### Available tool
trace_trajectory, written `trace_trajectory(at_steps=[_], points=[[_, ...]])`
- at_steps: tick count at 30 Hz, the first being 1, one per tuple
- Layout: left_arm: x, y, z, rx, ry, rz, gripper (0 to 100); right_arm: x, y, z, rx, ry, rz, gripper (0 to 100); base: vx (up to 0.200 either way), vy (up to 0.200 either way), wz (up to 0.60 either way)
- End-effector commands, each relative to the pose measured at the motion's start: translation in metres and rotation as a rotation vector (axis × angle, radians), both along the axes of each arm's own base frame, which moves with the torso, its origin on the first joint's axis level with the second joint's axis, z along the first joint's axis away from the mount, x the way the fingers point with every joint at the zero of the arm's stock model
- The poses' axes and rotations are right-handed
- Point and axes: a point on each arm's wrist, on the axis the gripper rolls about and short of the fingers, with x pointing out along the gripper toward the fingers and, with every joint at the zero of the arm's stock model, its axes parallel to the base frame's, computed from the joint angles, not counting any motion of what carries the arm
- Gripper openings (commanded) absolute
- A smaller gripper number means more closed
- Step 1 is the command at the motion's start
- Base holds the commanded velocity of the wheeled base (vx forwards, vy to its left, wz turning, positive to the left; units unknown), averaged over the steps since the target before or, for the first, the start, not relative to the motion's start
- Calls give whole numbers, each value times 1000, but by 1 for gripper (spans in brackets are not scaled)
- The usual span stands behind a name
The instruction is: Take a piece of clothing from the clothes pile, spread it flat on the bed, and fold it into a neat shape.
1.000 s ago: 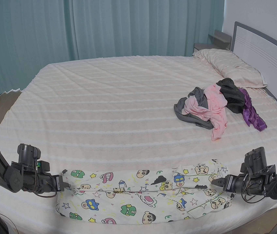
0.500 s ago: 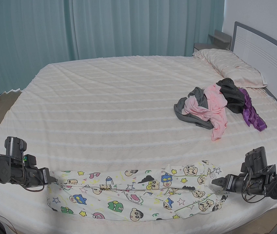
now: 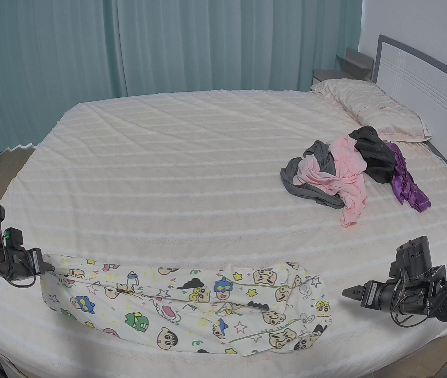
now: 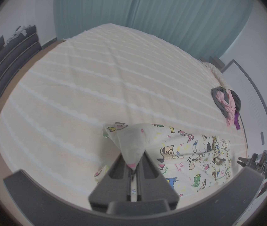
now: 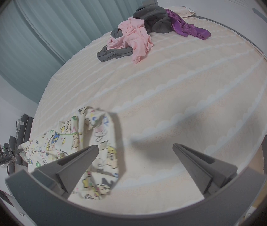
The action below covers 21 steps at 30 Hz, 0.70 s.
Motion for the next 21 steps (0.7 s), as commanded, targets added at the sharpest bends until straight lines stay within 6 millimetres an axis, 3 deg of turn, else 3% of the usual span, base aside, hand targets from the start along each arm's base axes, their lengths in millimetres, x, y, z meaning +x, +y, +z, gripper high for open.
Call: trace_trajectory(at_steps=[1, 5, 8, 14, 15, 16, 21], points=[[-1, 21, 13, 29, -12, 43, 0, 0, 0, 0, 1, -1, -1, 100, 0, 0, 0], [-8, 14, 35, 13, 21, 31, 0, 0, 0, 0, 0, -1, 0, 100, 0, 0, 0], [-9, -6, 42, 14, 30, -22, 0, 0, 0, 0, 0, -1, 0, 100, 0, 0, 0], [-11, -74, 65, 8, -7, -33, 0, 0, 0, 1, 1, -3, 0, 100, 0, 0, 0], [-11, -74, 65, 8, -7, -33, 0, 0, 0, 1, 1, -3, 0, 100, 0, 0, 0], [-10, -98, 68, 21, -11, -47, 0, 0, 0, 1, 1, -3, 0, 100, 0, 0, 0], [-12, -157, 73, 59, -38, -71, 0, 0, 0, 1, 2, -7, -2, 100, 0, 0, 0]])
